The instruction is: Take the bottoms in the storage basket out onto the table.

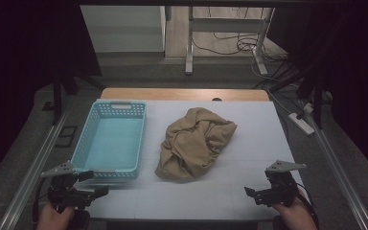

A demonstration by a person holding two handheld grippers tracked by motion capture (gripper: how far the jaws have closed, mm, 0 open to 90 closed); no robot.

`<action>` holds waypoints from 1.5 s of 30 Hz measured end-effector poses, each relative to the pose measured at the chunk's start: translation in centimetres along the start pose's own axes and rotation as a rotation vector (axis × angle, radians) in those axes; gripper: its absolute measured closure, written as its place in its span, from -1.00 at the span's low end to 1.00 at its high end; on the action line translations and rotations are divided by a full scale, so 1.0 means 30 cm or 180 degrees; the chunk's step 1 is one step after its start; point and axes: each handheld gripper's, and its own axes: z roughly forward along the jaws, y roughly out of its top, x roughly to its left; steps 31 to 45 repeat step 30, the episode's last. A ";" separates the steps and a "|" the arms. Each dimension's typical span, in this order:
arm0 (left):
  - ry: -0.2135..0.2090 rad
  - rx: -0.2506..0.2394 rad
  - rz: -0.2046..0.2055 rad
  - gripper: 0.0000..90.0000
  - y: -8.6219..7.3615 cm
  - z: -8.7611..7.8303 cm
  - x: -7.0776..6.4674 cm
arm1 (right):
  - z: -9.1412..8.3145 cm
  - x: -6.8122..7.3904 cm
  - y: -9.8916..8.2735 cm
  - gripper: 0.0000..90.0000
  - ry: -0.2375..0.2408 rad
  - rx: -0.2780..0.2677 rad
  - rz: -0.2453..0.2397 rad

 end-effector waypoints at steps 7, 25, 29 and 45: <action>0.0073 0.0012 0.0031 -1.00 -0.008 -0.010 -0.004 | 0.000 0.001 0.000 -0.98 -0.0002 0.0003 -0.0005; 0.0334 0.0114 0.0068 -1.00 -0.035 -0.046 -0.001 | 0.000 0.004 0.002 -0.98 -0.0011 0.0015 -0.0024; 0.0316 0.0106 0.0035 -1.00 -0.032 -0.044 0.002 | 0.001 0.004 0.001 -0.98 -0.0013 0.0013 -0.0035; 0.0316 0.0106 0.0035 -1.00 -0.032 -0.044 0.002 | 0.001 0.004 0.001 -0.98 -0.0013 0.0013 -0.0035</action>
